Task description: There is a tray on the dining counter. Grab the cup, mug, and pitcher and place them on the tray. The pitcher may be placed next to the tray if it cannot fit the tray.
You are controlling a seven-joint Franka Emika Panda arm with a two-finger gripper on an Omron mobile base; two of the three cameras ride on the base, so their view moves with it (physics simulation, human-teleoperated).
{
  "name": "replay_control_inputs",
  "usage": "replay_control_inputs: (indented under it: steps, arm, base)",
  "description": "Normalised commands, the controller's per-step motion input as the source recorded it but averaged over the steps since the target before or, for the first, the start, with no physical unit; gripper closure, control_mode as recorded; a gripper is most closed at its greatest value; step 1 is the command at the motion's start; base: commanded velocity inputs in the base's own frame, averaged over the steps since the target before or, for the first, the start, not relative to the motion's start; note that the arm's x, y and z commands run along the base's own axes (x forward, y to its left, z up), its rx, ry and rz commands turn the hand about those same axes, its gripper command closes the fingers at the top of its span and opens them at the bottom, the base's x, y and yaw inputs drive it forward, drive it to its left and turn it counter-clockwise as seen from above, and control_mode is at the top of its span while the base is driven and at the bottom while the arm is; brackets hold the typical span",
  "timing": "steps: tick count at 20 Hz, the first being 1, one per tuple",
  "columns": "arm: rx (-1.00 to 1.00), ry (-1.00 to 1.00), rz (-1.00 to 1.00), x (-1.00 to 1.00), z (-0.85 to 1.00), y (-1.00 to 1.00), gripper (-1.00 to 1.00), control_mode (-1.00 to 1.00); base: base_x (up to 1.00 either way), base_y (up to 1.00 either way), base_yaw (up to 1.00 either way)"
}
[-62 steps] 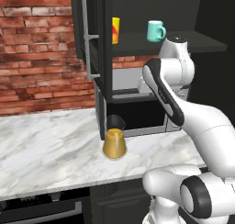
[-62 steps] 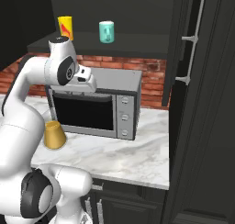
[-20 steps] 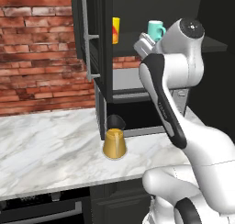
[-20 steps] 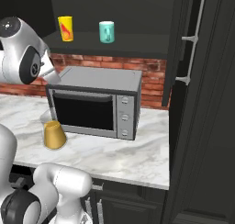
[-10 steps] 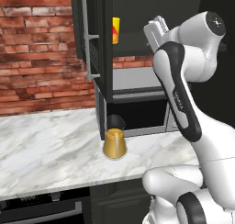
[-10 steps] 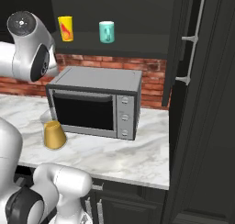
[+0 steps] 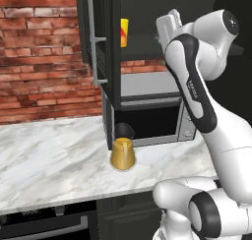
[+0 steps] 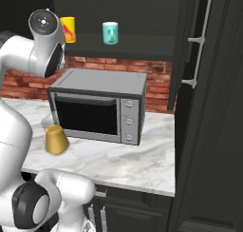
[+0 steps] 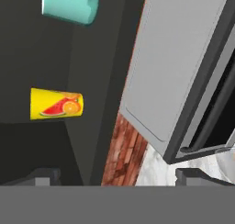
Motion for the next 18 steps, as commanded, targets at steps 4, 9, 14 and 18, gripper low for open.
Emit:
replay_control_inputs:
  steps: [4, 9, 14, 18]
  arm:
    - [0.09, -0.01, 0.00, 0.34, 0.11, -0.05, -1.00, -1.00]
    - [0.04, 0.00, 0.01, 0.11, 0.25, 0.00, -1.00, -1.00]
    - [0.00, 0.00, 0.02, 0.06, 0.25, 0.00, -1.00, -1.00]
    - [0.00, 0.00, 0.02, 0.15, 0.14, 0.00, -1.00, -1.00]
  base:
    - [0.00, 0.00, 0.00]
    - [0.00, 0.00, 0.00]
    - [0.00, 0.00, 0.00]
    - [0.00, 0.00, 0.00]
